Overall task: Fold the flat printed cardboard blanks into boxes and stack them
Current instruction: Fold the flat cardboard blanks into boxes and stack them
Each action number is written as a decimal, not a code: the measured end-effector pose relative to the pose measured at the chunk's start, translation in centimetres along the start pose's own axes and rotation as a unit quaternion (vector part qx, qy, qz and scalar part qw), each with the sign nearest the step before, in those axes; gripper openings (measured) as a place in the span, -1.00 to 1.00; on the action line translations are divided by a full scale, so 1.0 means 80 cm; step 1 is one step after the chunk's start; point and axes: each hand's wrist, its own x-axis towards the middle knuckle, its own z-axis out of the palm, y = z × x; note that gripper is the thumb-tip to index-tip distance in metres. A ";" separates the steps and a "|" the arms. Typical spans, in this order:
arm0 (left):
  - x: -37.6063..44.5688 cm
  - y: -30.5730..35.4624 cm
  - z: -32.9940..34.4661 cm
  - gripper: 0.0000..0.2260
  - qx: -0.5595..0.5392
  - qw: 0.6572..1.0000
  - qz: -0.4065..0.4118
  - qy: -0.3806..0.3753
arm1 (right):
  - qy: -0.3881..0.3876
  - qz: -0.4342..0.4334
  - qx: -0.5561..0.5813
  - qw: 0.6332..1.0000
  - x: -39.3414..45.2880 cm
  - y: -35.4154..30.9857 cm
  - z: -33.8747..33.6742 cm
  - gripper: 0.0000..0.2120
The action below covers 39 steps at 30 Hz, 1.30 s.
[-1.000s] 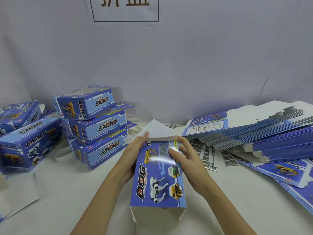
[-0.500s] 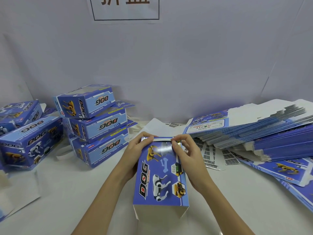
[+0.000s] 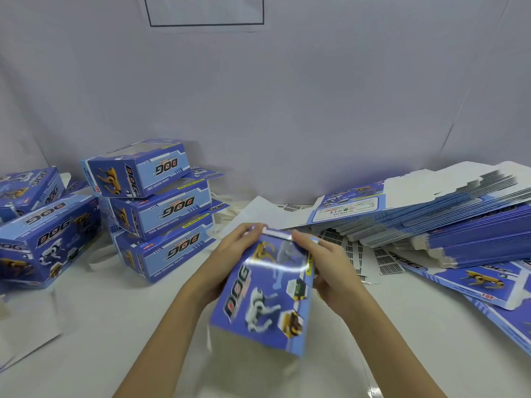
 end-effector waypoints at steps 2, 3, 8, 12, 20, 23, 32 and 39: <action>-0.001 0.005 -0.012 -0.59 0.061 0.997 0.035 0.034 | 0.067 -0.034 0.058 0.995 0.000 -0.001 0.000 -0.80; -0.001 0.006 -0.019 -0.60 0.087 0.993 0.068 0.051 | 0.111 -0.063 0.095 0.987 0.001 -0.002 -0.001 -0.83; -0.002 0.002 -0.039 -0.53 0.378 0.850 0.302 0.211 | 0.226 -0.196 0.244 0.922 -0.003 -0.006 -0.003 -0.77; -0.001 -0.012 0.009 -0.13 0.546 0.736 0.375 0.143 | 0.180 -0.203 0.211 0.939 -0.006 0.012 0.016 -0.72; 0.001 -0.019 0.026 0.02 0.567 0.715 0.350 0.211 | 0.029 -0.265 -0.022 0.964 -0.018 0.026 0.022 -0.59; 0.002 -0.017 0.011 0.07 0.527 0.755 0.362 0.148 | 0.010 -0.268 -0.138 0.953 -0.019 0.013 0.012 -0.43; -0.004 -0.008 0.024 0.09 0.539 0.729 0.391 0.162 | -0.019 -0.335 -0.176 0.925 -0.024 0.016 0.010 -0.34; -0.007 -0.009 0.033 0.05 0.533 0.722 0.407 0.171 | -0.002 -0.323 -0.129 0.937 -0.021 0.011 0.014 -0.48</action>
